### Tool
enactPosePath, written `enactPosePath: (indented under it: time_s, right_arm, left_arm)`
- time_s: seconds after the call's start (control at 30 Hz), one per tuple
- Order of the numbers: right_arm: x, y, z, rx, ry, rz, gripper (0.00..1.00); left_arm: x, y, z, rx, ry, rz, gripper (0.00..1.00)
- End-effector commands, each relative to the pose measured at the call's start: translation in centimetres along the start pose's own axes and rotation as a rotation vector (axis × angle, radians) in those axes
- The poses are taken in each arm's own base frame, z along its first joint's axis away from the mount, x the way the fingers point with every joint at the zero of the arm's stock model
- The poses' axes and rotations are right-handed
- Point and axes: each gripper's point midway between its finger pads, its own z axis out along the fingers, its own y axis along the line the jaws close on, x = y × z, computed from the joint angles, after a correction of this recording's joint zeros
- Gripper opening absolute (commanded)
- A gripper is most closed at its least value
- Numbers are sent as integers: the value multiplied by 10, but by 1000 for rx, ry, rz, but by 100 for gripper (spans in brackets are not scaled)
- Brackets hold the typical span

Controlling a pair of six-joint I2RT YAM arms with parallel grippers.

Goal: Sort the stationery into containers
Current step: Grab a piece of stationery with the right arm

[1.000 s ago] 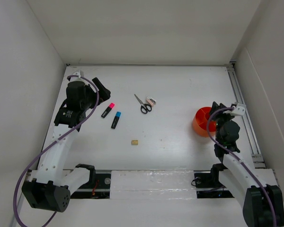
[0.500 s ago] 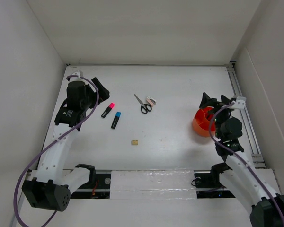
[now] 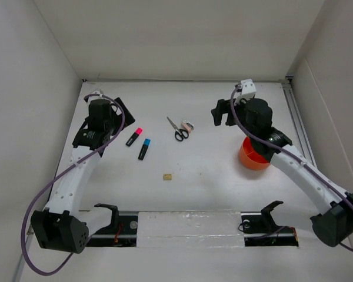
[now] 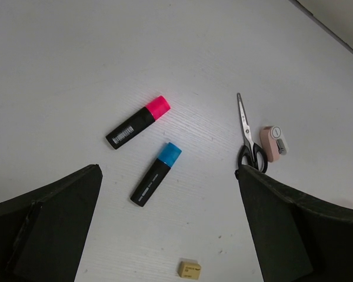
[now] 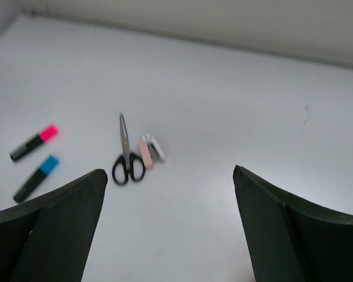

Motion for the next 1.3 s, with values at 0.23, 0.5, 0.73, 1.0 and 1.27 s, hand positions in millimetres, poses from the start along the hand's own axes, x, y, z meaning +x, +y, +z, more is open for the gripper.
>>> enactPosePath:
  time_s: [0.23, 0.5, 0.73, 1.0, 1.27]
  right_arm:
    - [86, 56, 64, -214, 438, -58, 92]
    - [138, 60, 116, -230, 624, -81, 91]
    - [158, 55, 146, -291, 632, -39, 72]
    - [170, 46, 165, -269, 635, -60, 62]
    - [185, 33, 185, -210, 653, -70, 38]
  left_arm:
    - [-1, -6, 5, 22, 11, 2, 99]
    - [3, -11, 3, 58, 24, 19, 99]
    - [2, -18, 2, 95, 27, 18, 99]
    - [6, -20, 0, 111, 38, 18, 99]
    - [6, -23, -1, 132, 41, 17, 99]
